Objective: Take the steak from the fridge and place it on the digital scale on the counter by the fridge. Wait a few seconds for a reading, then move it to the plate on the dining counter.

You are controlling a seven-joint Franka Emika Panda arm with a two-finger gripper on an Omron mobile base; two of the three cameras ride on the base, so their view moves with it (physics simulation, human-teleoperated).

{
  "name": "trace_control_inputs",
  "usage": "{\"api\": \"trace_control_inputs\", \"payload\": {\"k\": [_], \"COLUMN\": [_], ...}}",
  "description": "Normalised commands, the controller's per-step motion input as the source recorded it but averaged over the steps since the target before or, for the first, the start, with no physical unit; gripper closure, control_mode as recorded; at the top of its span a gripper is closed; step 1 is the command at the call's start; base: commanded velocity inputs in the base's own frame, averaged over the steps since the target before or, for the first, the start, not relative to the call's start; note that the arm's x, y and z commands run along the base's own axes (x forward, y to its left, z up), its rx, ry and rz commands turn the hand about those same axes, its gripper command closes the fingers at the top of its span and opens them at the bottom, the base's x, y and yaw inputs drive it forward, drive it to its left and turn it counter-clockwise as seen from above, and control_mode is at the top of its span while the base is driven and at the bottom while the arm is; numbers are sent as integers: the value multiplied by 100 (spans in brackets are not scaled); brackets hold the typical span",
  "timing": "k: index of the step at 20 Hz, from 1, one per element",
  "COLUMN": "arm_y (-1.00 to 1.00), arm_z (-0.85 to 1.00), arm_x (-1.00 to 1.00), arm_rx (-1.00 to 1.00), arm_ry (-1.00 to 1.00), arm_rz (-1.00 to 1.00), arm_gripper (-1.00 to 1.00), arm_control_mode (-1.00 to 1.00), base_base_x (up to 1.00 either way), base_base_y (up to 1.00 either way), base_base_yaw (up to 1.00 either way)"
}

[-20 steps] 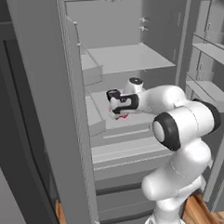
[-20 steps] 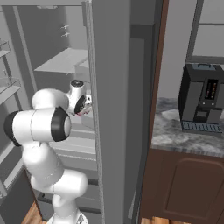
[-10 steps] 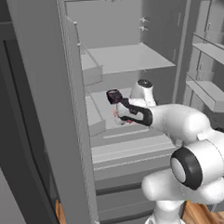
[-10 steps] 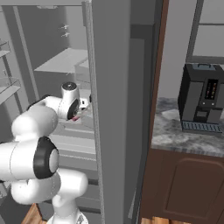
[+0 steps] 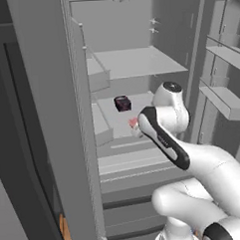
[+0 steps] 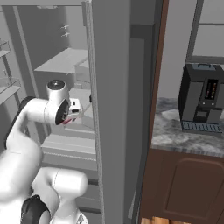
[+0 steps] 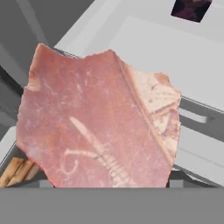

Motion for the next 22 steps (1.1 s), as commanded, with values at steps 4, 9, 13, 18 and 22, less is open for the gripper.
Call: {"api": "trace_control_inputs", "payload": {"k": [4, 9, 13, 18, 22], "arm_y": [-2, -8, -26, -18, -38], "arm_z": [65, 69, 59, 58, 35], "arm_x": [-100, -95, -49, -66, -83], "arm_rx": [0, 0, 0, 0, 4], "arm_ry": [0, 3, 14, 11, 1], "arm_rz": [0, -2, -23, -33, -20], "arm_gripper": [100, 100, 100, 100, 100], "arm_control_mode": [-100, -100, -100, -100, -100], "base_base_x": [0, 0, 0, 0, 0], "base_base_y": [0, 0, 0, 0, 0], "base_base_yaw": [0, 0, 0, 0, 0]}}
